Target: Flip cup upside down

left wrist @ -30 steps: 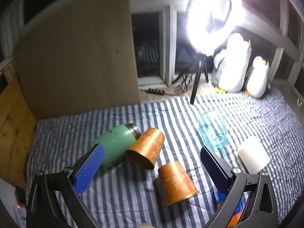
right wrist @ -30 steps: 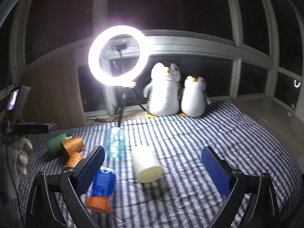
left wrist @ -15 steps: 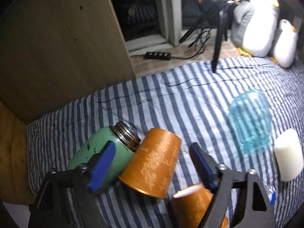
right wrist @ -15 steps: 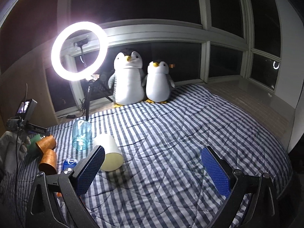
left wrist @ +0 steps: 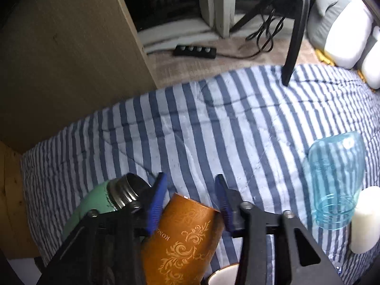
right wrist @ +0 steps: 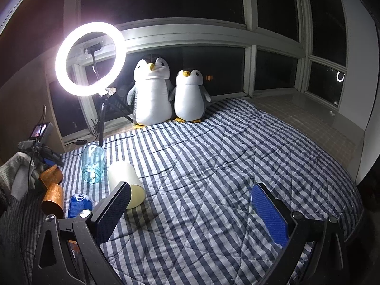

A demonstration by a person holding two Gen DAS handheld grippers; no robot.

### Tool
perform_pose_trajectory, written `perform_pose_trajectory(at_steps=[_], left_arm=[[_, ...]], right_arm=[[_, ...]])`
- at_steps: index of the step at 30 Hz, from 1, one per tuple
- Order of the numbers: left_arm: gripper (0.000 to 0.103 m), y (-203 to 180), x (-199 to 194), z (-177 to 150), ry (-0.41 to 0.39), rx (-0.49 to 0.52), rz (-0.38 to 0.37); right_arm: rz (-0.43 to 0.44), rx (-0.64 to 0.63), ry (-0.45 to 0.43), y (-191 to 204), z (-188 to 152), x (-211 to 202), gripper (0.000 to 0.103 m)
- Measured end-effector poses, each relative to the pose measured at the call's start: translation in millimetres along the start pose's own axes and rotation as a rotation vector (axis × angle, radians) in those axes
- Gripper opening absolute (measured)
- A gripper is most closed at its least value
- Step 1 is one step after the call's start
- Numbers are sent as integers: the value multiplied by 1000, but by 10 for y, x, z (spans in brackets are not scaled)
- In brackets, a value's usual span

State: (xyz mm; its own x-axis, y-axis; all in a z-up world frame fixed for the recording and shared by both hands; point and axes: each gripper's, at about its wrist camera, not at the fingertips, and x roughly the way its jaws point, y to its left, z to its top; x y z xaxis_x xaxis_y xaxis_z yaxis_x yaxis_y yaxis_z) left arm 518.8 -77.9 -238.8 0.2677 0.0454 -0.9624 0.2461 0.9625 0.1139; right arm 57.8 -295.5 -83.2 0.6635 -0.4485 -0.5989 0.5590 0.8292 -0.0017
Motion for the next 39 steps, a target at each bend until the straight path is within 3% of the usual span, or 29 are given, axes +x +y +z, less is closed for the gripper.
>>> perform_pose_trajectory(at_steps=[8, 12, 21, 35, 39], left_arm=[[37, 68, -7, -163, 2, -20, -29], [32, 147, -29, -320, 7, -34, -43], [31, 344, -175, -745, 2, -86, -70], [31, 696, -413, -1855, -16, -253, -205], [31, 742, -432, -2144, -21, -274, -211]], right_arm=[[12, -1, -11, 37, 31, -11, 100], [38, -15, -14, 125, 47, -11, 100], [100, -50, -30, 373, 98, -49, 100], [222, -121, -49, 795, 126, -147, 100], [262, -153, -47, 978, 97, -202, 100]])
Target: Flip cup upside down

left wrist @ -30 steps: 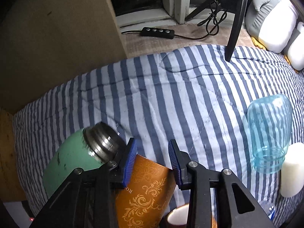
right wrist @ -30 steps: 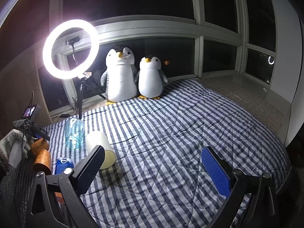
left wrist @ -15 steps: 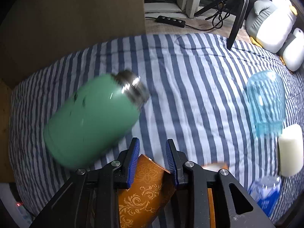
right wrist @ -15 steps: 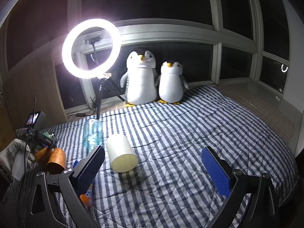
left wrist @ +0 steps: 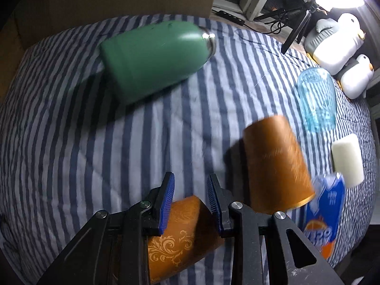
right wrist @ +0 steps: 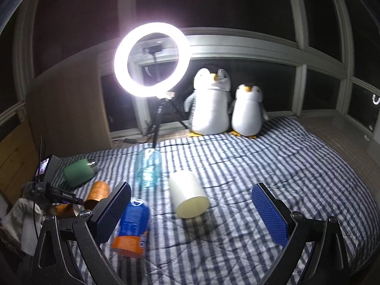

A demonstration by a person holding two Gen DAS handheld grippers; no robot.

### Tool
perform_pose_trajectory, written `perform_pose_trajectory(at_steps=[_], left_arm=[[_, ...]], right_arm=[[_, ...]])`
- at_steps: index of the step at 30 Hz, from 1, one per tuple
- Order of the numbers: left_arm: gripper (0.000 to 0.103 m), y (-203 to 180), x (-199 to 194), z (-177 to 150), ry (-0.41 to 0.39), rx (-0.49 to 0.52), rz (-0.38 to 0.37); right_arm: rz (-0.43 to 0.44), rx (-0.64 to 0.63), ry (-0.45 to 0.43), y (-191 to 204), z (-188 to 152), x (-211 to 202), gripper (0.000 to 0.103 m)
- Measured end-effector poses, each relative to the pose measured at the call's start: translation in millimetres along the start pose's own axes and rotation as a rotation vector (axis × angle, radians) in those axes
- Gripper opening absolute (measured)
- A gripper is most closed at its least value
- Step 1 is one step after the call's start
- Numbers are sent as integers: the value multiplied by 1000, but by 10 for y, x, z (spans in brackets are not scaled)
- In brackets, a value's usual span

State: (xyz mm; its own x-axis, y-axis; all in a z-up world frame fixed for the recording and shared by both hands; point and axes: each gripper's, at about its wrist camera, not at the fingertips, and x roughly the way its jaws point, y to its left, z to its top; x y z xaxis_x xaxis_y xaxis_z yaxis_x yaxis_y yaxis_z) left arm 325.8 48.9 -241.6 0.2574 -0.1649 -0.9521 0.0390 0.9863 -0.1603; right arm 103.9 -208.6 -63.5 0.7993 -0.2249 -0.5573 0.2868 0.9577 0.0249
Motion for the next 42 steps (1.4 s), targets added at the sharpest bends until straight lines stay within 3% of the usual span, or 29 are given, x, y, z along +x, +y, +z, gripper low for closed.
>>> perform_pose_trajectory(at_steps=[8, 11, 14, 19, 25, 34, 42], left_arm=[[33, 206, -307, -428, -29, 11, -40], [42, 316, -506, -575, -57, 7, -54], [58, 485, -761, -672, -103, -7, -61], [61, 753, -1214, -746, -192, -9, -26], [64, 1207, -1708, -917, -271, 18, 28], [65, 1688, -2019, -1072, -317, 73, 102], [65, 1841, -2012, -1001, -309, 128, 87]], right_arm=[[105, -52, 62, 473, -71, 56, 100], [147, -66, 90, 667, -130, 100, 100], [202, -83, 136, 895, -203, 167, 100], [284, -93, 238, 1305, -375, 344, 100], [315, -60, 345, 1748, -595, 592, 100], [330, 174, 546, 2068, -880, 978, 100], [305, 425, 668, 2261, -1035, 1311, 100]])
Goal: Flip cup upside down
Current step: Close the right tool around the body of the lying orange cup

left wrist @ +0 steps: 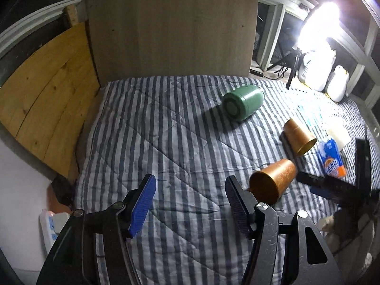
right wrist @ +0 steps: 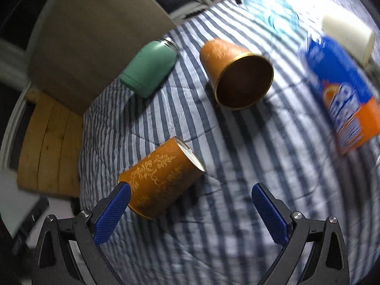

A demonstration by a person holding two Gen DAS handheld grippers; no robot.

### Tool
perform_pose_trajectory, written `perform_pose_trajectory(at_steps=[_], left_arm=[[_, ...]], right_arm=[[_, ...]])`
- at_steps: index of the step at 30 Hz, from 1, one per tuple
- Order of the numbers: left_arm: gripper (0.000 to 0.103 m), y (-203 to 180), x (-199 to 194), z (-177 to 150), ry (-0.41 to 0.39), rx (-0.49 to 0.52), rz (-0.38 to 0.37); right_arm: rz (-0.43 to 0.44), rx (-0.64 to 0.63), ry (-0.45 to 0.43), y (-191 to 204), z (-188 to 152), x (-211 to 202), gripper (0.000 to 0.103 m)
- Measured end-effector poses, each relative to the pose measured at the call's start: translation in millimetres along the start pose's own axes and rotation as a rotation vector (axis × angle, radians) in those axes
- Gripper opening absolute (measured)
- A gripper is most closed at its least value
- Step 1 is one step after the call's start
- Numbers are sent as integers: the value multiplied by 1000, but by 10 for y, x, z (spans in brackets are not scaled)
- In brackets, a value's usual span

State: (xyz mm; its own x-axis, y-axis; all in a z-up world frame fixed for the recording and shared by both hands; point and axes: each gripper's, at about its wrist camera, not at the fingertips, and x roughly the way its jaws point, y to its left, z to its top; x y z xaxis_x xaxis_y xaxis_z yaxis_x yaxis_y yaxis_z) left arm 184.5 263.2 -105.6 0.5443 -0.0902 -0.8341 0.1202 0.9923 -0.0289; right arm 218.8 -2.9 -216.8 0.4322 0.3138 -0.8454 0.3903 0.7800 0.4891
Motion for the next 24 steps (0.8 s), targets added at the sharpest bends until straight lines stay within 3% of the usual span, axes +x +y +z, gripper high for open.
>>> perform_pose_trajectory(at_steps=[12, 20, 24], left_arm=[[65, 290, 104, 23, 10, 0, -38], [64, 352, 150, 26, 10, -16, -51], [64, 340, 165, 31, 6, -28, -59]], right_arm=[[-29, 170, 62, 64, 57, 394, 100], [-27, 96, 75, 157, 114, 513, 100], [2, 33, 66, 213, 122, 500, 86]])
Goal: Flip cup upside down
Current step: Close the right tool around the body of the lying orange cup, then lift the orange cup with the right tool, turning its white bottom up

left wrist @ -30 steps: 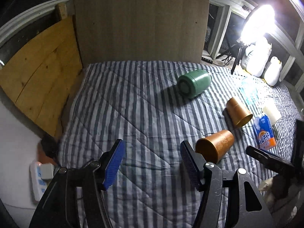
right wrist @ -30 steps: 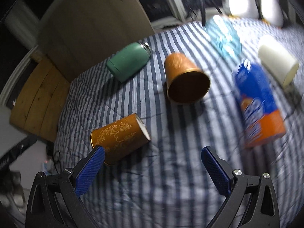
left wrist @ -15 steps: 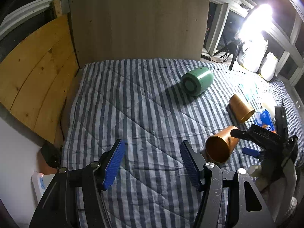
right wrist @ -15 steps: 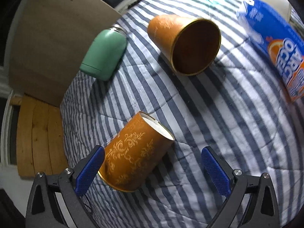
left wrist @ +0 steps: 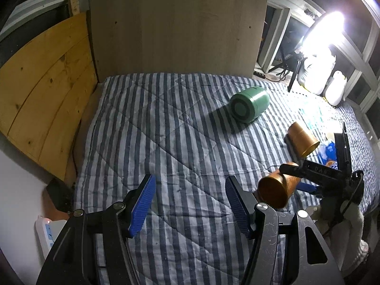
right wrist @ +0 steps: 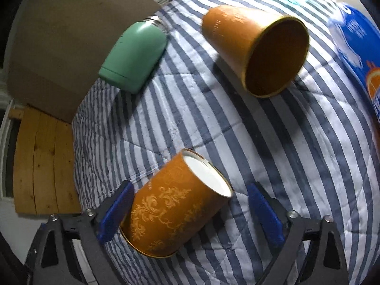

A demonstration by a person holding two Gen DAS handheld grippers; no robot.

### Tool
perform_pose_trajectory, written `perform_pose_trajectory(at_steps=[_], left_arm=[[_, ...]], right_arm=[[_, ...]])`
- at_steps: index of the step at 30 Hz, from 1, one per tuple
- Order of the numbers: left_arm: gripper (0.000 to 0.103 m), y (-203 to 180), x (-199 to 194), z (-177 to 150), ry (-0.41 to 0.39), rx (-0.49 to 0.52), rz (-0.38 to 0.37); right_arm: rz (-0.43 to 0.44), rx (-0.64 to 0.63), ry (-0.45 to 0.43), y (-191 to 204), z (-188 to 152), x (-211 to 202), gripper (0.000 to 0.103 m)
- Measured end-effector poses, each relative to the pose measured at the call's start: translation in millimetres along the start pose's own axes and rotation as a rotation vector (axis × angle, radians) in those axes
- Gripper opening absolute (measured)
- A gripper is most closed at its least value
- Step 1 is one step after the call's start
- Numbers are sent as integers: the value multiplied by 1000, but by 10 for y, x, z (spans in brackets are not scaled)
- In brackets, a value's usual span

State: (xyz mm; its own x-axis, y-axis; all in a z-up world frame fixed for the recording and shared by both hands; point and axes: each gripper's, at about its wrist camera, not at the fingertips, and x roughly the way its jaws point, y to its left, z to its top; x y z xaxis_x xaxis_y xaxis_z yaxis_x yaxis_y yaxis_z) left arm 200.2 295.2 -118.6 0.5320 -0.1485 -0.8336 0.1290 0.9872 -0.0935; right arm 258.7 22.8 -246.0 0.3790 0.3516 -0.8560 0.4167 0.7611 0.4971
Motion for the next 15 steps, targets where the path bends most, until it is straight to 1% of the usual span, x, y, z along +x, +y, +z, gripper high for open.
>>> perform_pose_trajectory(at_steps=[1, 2, 5, 7, 9, 10, 12, 15], left_arm=[[64, -19, 0, -1, -2, 0, -3], [64, -32, 3, -3, -4, 0, -5], [64, -67, 35, -21, 0, -5, -8], [64, -91, 74, -38, 10, -9, -12], [64, -111, 108, -53, 16, -4, -8], [64, -127, 127, -61, 21, -4, -10], [64, -146, 148, -71, 24, 1, -13], [64, -170, 196, -70, 27, 13, -10]], right_arm=[[7, -9, -2, 9, -2, -7, 80], [10, -25, -3, 32, -5, -16, 78], [3, -49, 2, 85, -9, 17, 78], [8, -28, -4, 75, -22, 33, 79], [8, 17, 2, 51, -31, 65, 81], [6, 37, 8, 12, -42, 62, 85], [4, 84, 10, -42, -77, 40, 88], [4, 115, 19, -66, -155, 19, 90]])
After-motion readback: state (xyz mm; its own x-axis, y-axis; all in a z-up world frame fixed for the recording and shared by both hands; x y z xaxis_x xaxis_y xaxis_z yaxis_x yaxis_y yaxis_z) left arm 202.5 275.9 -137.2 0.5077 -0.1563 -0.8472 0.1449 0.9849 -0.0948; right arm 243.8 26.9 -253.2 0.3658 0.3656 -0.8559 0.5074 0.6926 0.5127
